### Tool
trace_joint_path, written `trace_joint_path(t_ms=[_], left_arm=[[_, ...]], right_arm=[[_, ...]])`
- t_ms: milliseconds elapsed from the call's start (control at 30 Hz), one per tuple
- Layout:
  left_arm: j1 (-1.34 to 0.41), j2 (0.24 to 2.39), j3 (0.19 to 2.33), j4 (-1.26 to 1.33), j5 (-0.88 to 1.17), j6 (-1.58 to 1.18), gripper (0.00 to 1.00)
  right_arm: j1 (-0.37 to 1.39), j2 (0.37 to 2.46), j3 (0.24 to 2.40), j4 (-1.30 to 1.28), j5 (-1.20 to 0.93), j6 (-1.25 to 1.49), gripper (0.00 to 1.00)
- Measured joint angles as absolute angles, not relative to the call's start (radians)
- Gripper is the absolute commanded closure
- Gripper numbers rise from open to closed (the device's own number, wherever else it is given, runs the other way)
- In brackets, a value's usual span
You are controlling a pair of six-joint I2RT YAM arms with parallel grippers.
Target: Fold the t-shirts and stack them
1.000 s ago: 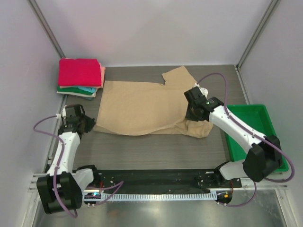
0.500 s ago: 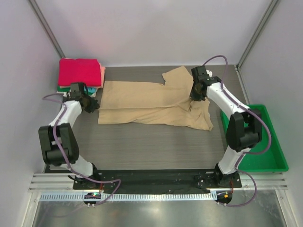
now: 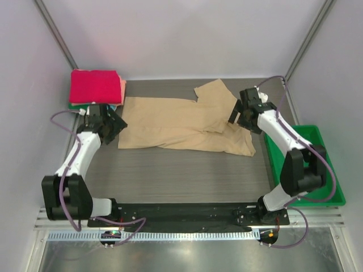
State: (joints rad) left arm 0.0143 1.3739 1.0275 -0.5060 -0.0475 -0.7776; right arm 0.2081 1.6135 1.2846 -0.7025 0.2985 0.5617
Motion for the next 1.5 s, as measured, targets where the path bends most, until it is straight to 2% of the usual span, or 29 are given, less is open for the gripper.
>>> trace_joint_path(t_ms=[167, 267, 400, 800, 933, 1033, 1100, 1133, 1167, 1233, 1267, 1300, 1500], left_arm=[[0.018, 1.243, 0.788, -0.467, -0.066, -0.804, 0.24], [0.020, 1.256, 0.720, -0.448, -0.067, -0.816, 0.24], [0.030, 1.295, 0.691, -0.395, -0.058, -0.839, 0.23], [0.045, 1.386, 0.683, -0.274, -0.056, -0.899, 0.24], [0.047, 1.420, 0.697, -0.274, -0.064, -0.919, 0.27], [0.049, 1.461, 0.729, -0.273, -0.065, -0.934, 0.30], [0.052, 1.489, 0.753, -0.271, -0.062, -0.942, 0.41], [0.054, 1.505, 0.763, -0.269, -0.060, -0.943, 0.44], [0.056, 1.524, 0.776, -0.270, -0.056, -0.946, 0.57], [0.062, 1.561, 0.801, -0.262, -0.045, -0.953, 0.74], [0.066, 1.588, 0.820, -0.262, -0.033, -0.960, 0.94], [0.068, 1.610, 0.836, -0.255, -0.026, -0.968, 1.00], [0.074, 1.652, 0.884, -0.250, 0.009, -0.964, 1.00]], right_arm=[[0.208, 1.398, 1.034, -0.649, 0.223, 0.619, 0.12], [0.204, 1.359, 0.926, -0.640, 0.216, 0.640, 0.18], [0.155, 1.359, 0.841, -0.622, 0.218, 0.646, 0.21], [0.080, 1.455, 0.785, -0.456, 0.213, 0.646, 0.23], [0.073, 1.480, 0.767, -0.417, 0.208, 0.641, 0.31], [0.062, 1.480, 0.759, -0.396, 0.208, 0.637, 0.41], [0.054, 1.480, 0.756, -0.385, 0.207, 0.632, 0.62], [0.048, 1.480, 0.750, -0.369, 0.207, 0.630, 0.80], [0.044, 1.480, 0.745, -0.360, 0.203, 0.630, 0.87], [0.037, 1.480, 0.740, -0.344, 0.189, 0.632, 0.99], [0.035, 1.480, 0.739, -0.339, 0.182, 0.632, 0.99], [0.033, 1.480, 0.739, -0.337, 0.177, 0.633, 0.99], [0.029, 1.480, 0.761, -0.355, 0.131, 0.640, 0.99]])
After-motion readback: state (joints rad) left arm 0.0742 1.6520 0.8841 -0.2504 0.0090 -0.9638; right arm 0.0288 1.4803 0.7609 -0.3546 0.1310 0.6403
